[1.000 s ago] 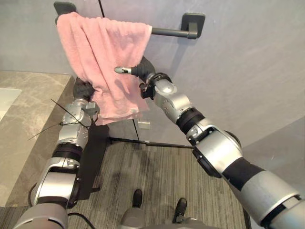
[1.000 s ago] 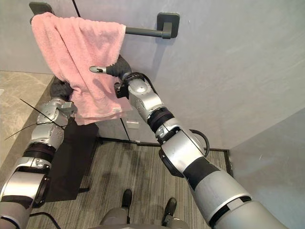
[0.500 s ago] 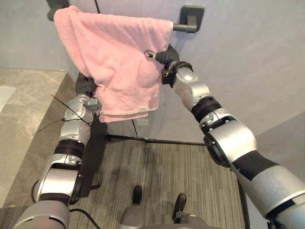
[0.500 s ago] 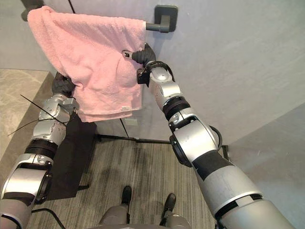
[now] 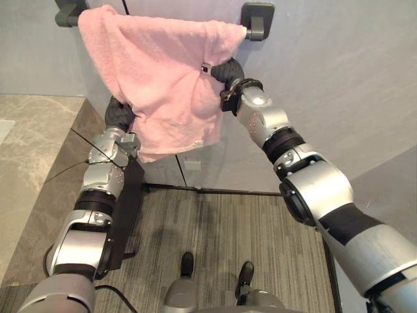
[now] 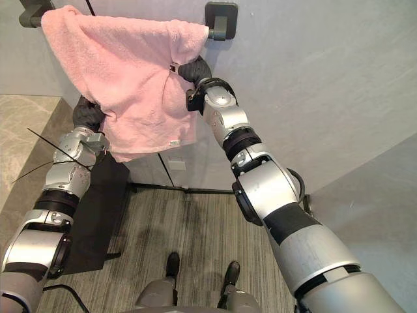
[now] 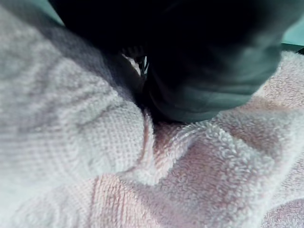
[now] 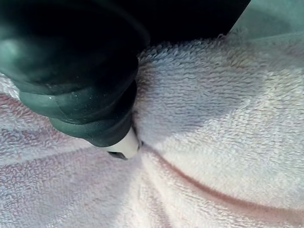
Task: Organize washtable
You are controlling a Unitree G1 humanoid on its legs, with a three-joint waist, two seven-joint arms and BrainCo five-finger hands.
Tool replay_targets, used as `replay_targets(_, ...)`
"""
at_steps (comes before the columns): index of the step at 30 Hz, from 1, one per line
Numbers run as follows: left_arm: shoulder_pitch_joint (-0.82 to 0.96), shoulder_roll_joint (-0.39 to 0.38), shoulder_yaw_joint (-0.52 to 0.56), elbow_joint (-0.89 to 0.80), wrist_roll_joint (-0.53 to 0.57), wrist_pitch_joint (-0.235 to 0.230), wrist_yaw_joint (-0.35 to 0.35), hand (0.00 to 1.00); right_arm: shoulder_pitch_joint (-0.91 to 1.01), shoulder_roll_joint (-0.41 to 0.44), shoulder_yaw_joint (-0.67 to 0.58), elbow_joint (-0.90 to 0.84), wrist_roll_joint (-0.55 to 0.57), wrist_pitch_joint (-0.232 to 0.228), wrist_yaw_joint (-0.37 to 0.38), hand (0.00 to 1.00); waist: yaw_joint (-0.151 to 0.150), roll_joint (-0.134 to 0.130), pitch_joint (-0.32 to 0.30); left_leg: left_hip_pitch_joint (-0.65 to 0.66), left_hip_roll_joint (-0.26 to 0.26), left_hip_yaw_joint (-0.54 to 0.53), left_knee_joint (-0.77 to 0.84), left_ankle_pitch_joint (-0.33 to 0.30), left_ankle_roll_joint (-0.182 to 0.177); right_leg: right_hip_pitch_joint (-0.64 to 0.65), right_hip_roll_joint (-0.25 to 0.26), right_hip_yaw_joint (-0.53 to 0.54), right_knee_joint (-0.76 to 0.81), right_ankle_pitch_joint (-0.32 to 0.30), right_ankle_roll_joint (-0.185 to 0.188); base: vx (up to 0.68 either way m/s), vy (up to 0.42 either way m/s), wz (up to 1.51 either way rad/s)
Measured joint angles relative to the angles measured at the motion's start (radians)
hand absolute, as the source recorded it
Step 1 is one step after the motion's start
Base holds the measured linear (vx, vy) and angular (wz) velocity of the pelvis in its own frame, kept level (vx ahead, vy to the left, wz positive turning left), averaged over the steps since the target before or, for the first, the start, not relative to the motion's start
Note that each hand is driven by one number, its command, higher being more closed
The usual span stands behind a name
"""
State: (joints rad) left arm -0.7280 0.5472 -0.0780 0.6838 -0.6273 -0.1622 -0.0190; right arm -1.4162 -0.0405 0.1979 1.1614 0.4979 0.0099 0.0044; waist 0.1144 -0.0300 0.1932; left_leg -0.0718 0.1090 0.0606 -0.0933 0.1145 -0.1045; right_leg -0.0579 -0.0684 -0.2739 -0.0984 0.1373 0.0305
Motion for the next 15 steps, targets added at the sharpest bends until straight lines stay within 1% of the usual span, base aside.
replay_targets(4,0.003,0.0,0.012,0.068,0.0,0.003,0.007,0.0,0.002,-0.017,0.009,0.001,0.0,-0.001,0.0,0.0,-0.002,0.0,0.0,0.0,0.0,0.0,0.0,0.0,0.0,0.0,0.0,0.0,0.0,0.0,0.0,0.0,0.0,0.0)
replay_targets(5,0.003,0.0,0.017,0.084,-0.001,0.006,0.019,0.0,0.005,-0.02,0.009,0.002,0.002,-0.001,0.0,0.0,-0.001,0.0,0.001,0.0,0.0,0.0,0.0,0.0,0.0,0.0,0.0,0.0,0.0,0.0,0.0,0.0,0.0,0.0)
replay_targets(9,0.004,0.007,0.044,0.112,-0.012,0.015,0.021,0.0,0.016,-0.038,0.038,0.002,0.003,-0.001,-0.001,0.0,-0.002,-0.001,0.001,0.0,0.0,0.001,0.0,0.0,0.0,0.0,0.0,0.0,0.0,0.0,0.0,0.0,0.0,0.0)
replay_targets(11,0.01,0.021,0.046,0.112,-0.012,0.022,0.02,0.0,0.03,-0.049,0.049,-0.013,0.012,-0.002,-0.002,0.0,-0.003,-0.001,0.001,0.002,0.0,0.001,0.0,0.0,0.0,0.001,0.0,0.001,0.0,0.0,0.0,0.0,0.0,0.0)
replay_targets(14,0.046,0.06,0.048,0.093,-0.041,0.024,0.014,0.0,0.077,-0.077,0.06,-0.09,0.025,-0.002,-0.002,0.0,-0.009,-0.001,0.001,0.003,0.001,0.003,0.0,0.0,0.0,0.002,0.0,0.002,0.0,0.0,0.0,0.0,0.0,0.0)
replay_targets(15,0.082,0.084,0.049,0.061,-0.068,0.024,-0.005,0.0,0.099,-0.099,0.079,-0.131,0.045,-0.003,0.0,0.0,-0.016,-0.001,0.001,0.003,0.001,0.004,0.0,0.0,0.0,0.001,-0.001,0.003,0.0,0.0,0.0,0.0,0.0,0.0)
